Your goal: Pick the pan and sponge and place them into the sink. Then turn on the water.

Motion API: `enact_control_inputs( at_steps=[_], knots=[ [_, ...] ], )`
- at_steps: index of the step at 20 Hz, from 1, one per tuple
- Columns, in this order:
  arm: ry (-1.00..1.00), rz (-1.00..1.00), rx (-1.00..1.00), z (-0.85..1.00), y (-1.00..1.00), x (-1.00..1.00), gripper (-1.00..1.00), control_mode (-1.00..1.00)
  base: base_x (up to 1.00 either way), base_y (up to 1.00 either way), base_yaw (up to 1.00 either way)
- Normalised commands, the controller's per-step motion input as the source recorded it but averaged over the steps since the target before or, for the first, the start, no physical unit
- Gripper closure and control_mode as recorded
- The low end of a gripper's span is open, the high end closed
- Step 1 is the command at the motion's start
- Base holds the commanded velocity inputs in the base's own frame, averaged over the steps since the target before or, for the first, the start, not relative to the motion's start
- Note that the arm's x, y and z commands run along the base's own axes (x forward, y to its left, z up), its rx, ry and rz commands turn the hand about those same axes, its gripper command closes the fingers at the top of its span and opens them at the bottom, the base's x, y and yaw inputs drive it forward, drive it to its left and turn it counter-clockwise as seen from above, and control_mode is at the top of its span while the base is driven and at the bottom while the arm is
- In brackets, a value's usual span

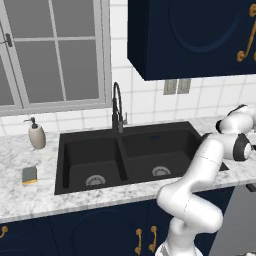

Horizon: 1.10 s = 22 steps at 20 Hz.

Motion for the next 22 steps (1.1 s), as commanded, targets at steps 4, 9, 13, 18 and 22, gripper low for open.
enact_control_inputs(
  at_steps=[4, 9, 13, 18, 22],
  knots=[
    [-0.23, 0.18, 0.07, -0.22, 0.76, -0.64, 1.0, -1.0, 0.0, 0.0, 0.0],
    [-0.19, 0.16, 0.0, 0.11, 1.0, -0.32, 1.0, -1.0, 0.0, 0.0, 0.0],
    [-0.23, 0.15, -0.01, 0.25, 1.0, -0.06, 1.0, -1.0, 0.0, 0.0, 0.0],
    [-0.31, 0.11, 0.0, 0.26, 0.99, 0.0, 1.0, -1.0, 0.0, 0.0, 0.0],
    [-0.4, 0.03, 0.0, 0.14, 0.77, -0.03, 1.0, -1.0, 0.0, 0.0, 0.0]
  ],
)
